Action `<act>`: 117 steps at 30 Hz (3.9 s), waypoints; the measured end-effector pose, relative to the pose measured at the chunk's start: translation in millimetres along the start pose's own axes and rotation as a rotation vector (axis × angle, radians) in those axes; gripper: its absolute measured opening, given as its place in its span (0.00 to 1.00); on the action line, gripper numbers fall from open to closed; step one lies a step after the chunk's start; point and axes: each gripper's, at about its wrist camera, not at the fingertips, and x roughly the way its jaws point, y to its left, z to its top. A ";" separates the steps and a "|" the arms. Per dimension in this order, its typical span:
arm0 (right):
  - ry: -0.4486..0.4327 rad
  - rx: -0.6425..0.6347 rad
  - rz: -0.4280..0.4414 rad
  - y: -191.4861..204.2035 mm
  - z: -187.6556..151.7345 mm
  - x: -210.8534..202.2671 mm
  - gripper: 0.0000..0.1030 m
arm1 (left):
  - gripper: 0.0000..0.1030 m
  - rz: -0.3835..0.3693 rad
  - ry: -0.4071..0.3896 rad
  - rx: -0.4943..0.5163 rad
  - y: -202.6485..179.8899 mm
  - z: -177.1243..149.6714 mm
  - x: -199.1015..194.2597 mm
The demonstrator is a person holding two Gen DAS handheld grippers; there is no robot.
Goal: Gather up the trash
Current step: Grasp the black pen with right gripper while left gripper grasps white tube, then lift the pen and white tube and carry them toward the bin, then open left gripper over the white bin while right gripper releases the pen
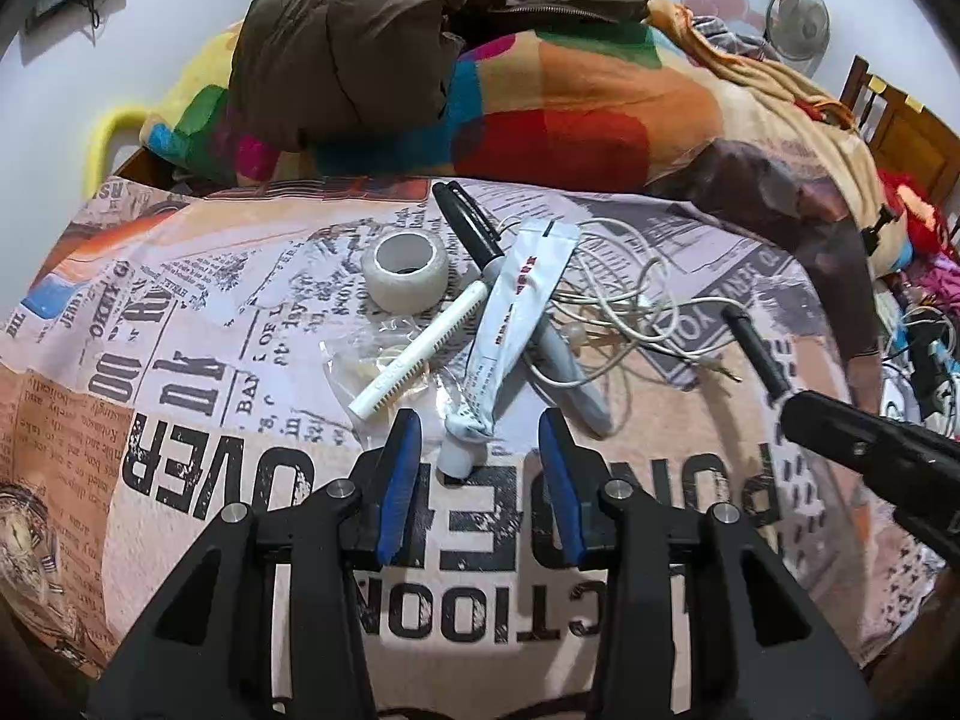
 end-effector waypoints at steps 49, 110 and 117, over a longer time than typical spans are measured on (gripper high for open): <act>-0.119 -0.387 0.188 187.8 -52.0 -130.8 0.08 | 0.16 0.130 -0.241 -0.165 134.4 -80.6 -284.3; 0.639 -0.863 0.250 397.3 -373.8 91.6 0.08 | 0.16 0.225 0.178 -0.969 358.8 -523.6 -218.7; 0.670 -0.900 0.268 416.8 -383.7 108.4 0.08 | 0.16 0.201 0.219 -0.998 363.1 -535.1 -198.8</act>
